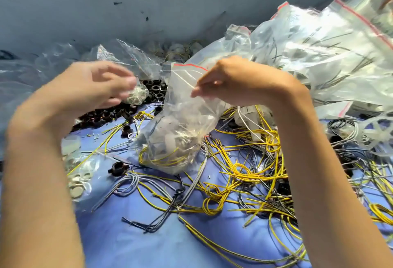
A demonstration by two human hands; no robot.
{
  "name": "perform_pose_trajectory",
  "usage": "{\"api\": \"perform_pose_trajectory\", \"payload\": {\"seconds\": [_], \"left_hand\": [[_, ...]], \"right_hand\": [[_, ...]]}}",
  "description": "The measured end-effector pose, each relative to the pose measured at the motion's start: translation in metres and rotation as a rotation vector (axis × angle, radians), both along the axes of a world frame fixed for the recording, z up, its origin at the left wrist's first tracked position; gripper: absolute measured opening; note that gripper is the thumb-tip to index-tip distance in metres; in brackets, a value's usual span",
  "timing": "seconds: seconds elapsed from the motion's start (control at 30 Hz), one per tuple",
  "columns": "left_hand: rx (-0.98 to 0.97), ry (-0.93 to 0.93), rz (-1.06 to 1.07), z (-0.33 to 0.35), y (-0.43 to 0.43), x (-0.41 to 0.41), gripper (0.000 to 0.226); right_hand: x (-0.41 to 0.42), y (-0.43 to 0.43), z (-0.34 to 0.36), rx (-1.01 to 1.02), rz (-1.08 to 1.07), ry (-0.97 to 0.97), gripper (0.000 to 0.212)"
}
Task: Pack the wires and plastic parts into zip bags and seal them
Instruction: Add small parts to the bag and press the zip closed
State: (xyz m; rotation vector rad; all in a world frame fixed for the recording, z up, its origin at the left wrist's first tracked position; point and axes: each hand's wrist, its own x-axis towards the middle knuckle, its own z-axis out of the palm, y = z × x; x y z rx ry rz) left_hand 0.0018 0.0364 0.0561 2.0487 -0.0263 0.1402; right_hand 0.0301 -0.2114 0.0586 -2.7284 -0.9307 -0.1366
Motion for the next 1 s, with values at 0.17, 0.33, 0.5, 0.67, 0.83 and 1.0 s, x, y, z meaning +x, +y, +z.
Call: {"api": "perform_pose_trajectory", "payload": {"seconds": [0.17, 0.33, 0.5, 0.67, 0.83, 1.0], "left_hand": [[0.481, 0.609, -0.006, -0.045, 0.038, 0.012, 0.032], [0.510, 0.809, -0.111, -0.074, 0.040, 0.025, 0.027], [0.580, 0.748, -0.182, -0.079, 0.033, 0.031, 0.017], [0.535, 0.695, -0.160, -0.079, 0.035, 0.032, 0.029], [0.479, 0.794, -0.197, -0.085, 0.035, 0.027, 0.050], [0.499, 0.756, -0.182, -0.082, 0.036, 0.026, 0.054]], "right_hand": [[0.000, 0.004, 0.004, 0.390, 0.100, -0.115, 0.033], [-0.004, 0.011, 0.006, 0.424, 0.133, -0.088, 0.035], [-0.006, 0.003, 0.009, 0.443, 0.133, -0.008, 0.035], [-0.008, 0.003, 0.010, 0.421, 0.119, 0.034, 0.035], [-0.008, 0.002, 0.009, 0.412, 0.116, 0.056, 0.035], [-0.007, 0.002, 0.008, 0.392, 0.097, 0.070, 0.034]]}}
